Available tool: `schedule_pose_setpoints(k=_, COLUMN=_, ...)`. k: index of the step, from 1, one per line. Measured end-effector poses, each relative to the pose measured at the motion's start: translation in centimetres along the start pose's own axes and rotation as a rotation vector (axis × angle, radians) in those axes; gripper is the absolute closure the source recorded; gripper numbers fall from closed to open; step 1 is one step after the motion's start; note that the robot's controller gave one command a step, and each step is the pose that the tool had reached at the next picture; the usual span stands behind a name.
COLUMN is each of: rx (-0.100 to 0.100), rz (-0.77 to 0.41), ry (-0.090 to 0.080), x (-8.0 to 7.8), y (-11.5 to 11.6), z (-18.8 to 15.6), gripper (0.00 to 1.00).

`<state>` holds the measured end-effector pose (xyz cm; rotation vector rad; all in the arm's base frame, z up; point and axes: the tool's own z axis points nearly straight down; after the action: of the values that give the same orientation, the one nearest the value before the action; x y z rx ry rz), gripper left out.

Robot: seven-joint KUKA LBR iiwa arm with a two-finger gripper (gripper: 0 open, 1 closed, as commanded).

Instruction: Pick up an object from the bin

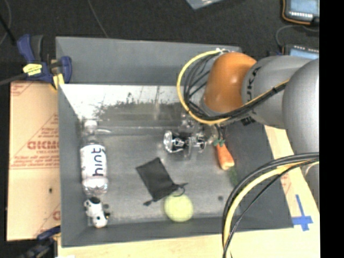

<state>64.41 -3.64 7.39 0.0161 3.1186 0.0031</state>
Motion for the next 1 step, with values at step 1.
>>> schedule_pose_setpoints(k=1, rx=0.0, rz=0.0, ry=0.001, x=0.1, y=0.0, z=-0.41, gripper=1.0)
